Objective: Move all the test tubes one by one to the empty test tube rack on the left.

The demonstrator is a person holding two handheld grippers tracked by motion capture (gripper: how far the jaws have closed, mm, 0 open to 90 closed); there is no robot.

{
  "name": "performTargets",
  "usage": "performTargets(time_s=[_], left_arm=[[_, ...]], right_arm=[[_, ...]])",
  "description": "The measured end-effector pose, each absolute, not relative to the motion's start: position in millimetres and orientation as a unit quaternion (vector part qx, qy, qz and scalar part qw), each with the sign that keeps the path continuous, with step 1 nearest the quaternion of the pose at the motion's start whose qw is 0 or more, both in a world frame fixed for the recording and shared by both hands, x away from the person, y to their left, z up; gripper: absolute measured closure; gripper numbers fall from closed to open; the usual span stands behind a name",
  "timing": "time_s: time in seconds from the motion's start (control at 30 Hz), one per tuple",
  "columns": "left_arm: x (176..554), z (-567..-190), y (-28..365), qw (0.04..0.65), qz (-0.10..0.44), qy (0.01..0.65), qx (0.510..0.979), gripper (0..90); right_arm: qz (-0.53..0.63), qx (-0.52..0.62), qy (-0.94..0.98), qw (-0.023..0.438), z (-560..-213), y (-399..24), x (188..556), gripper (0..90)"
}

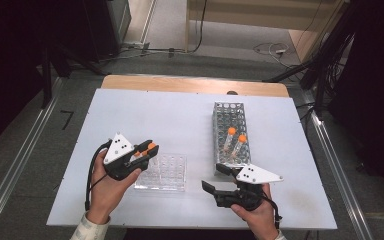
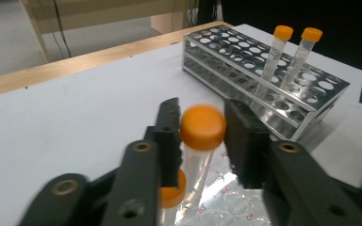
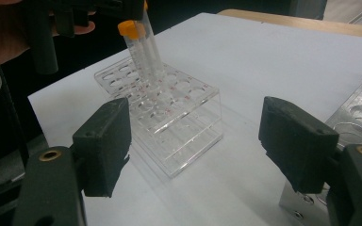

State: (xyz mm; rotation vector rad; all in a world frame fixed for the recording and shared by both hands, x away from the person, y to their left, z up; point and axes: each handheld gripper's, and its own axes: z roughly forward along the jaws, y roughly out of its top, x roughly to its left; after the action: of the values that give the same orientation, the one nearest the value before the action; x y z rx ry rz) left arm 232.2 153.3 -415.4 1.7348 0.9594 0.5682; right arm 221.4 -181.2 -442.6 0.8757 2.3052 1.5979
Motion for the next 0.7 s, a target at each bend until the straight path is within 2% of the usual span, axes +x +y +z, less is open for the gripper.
performTargets(time_s=[0.13, 0.33, 0.6, 0.7], left_arm=[[230.0, -411.3, 152.7, 0.520, 0.236, 0.400, 0.717, 41.2], [228.6, -408.2, 151.0, 0.525, 0.235, 0.403, 0.712, 21.6], [227.0, -406.8, 148.9, 0.534, 0.237, 0.405, 0.703, 12.6], [226.3, -406.8, 147.4, 0.533, 0.239, 0.403, 0.704, 12.6]], right_arm=[[0.541, 0.297, 0.780, 0.102, -442.3, -181.1, 221.2, 24.4], [0.542, 0.297, 0.779, 0.105, -441.7, -181.7, 221.2, 24.4], [0.549, 0.302, 0.772, 0.112, -438.7, -186.9, 223.2, 20.8], [0.548, 0.307, 0.769, 0.119, -437.9, -189.8, 225.0, 18.0]])
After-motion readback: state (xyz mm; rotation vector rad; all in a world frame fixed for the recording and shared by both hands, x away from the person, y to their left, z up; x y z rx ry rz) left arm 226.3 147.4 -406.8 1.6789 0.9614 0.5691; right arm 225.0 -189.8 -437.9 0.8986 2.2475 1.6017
